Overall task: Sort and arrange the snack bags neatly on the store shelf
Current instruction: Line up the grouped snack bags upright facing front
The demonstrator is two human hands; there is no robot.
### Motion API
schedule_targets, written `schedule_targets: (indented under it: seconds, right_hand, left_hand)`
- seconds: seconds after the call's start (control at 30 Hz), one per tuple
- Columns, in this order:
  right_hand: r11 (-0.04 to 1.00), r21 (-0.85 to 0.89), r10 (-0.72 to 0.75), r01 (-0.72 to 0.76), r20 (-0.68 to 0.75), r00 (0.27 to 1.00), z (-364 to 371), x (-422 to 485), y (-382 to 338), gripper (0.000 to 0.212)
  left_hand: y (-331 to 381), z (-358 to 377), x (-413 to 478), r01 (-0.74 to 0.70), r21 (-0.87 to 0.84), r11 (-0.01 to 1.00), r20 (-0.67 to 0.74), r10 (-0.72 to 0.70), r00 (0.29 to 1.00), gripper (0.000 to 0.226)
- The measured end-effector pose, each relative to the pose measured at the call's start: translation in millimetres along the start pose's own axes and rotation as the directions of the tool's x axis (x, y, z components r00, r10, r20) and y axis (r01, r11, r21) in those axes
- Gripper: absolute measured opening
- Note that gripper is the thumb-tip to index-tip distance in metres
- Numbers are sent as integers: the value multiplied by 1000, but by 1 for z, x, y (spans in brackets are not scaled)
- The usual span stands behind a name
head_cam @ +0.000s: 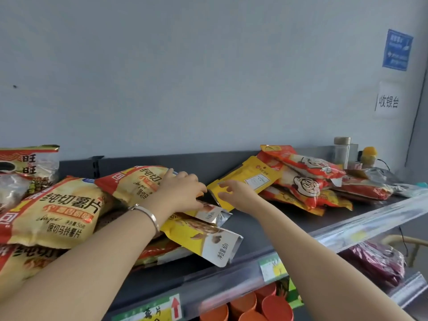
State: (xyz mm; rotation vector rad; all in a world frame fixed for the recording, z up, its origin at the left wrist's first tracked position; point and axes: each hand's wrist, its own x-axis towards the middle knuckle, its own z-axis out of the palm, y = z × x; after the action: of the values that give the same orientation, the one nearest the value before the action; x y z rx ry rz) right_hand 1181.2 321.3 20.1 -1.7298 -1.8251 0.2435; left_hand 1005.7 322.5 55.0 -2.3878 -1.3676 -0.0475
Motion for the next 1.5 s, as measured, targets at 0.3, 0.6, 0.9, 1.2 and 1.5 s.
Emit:
schedule_targets:
  seconds: [0.3,0.6,0.9,1.2,1.5]
  right_hand:
    - [996,-89,-30,27,-32,999,10,39,-7,43]
    - [986,-169,-15,-16,-181,983,3,56,12,35]
    - [876,-438,47,-201,-338,940,-56,62,58,35]
    - [954,-239,141,-183,-183,973,-78,89,87,36]
    - [515,848,156,-123,48,987,-106,83,31,24]
  left_hand:
    - [-53,8,13,231,211,950,53,-247,968,45]
    - [-42,4,36,139,-38,990,151,-132,980,31]
    - [19,-23,81,-8,-353,936,200,84,976,49]
    - [51,-2,103,83,-494,865,241,44,970,78]
    - [71,5,115,151,-641,753,-132,-302,944,39]
